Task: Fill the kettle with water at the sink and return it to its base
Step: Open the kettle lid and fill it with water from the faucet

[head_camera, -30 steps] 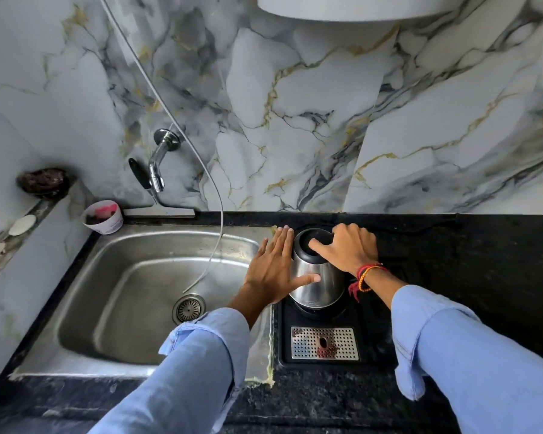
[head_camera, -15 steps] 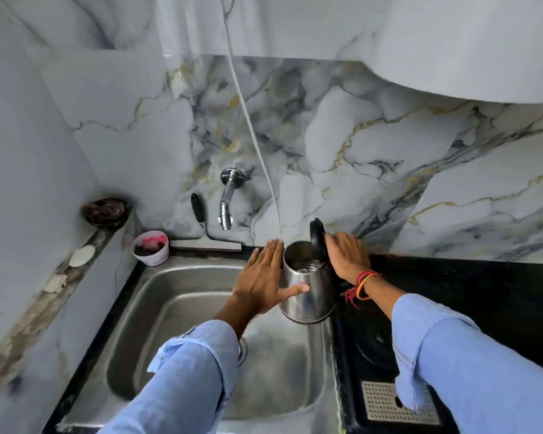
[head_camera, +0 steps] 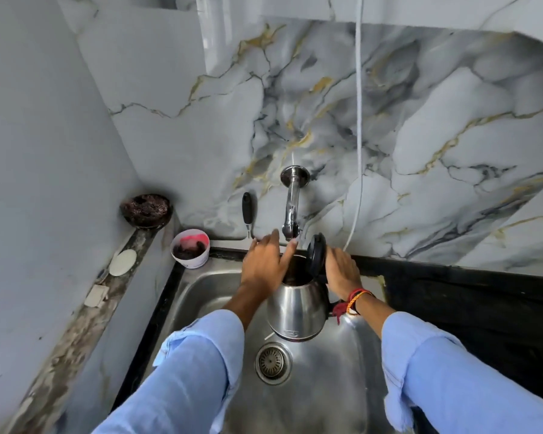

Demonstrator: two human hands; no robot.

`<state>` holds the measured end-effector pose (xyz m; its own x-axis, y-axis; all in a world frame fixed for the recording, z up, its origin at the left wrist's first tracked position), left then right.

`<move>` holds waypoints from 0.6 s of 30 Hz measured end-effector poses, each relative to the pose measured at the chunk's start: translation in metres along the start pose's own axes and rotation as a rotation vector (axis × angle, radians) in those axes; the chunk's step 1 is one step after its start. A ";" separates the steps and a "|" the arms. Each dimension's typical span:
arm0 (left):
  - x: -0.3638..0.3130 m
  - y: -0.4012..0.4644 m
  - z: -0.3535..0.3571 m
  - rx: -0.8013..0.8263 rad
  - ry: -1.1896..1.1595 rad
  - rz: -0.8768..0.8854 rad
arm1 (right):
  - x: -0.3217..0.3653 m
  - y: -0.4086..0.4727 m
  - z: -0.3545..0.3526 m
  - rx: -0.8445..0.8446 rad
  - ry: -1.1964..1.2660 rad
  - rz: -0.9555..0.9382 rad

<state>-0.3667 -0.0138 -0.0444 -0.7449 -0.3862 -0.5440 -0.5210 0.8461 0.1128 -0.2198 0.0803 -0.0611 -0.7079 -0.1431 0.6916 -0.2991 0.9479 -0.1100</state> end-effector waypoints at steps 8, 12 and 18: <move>-0.021 0.027 0.008 -0.118 0.046 -0.152 | 0.011 0.020 0.012 -0.034 -0.023 -0.009; -0.016 0.036 0.012 -0.025 0.044 -0.031 | 0.012 0.027 0.012 -0.021 -0.073 -0.046; -0.001 0.050 -0.007 0.246 -0.066 0.183 | 0.015 0.025 0.011 -0.012 -0.078 -0.093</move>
<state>-0.3947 0.0263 -0.0323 -0.7844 -0.2010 -0.5868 -0.2581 0.9660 0.0141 -0.2450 0.0987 -0.0615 -0.7249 -0.2521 0.6411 -0.3587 0.9326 -0.0389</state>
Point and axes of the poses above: each hand's wrist, its own y-axis towards the middle knuckle, its own z-axis out of the palm, x = y × z, the point moved 3 cm from there along y, towards the middle knuckle, and after that the axes turned 3 degrees about -x, right-handed, at the moved point
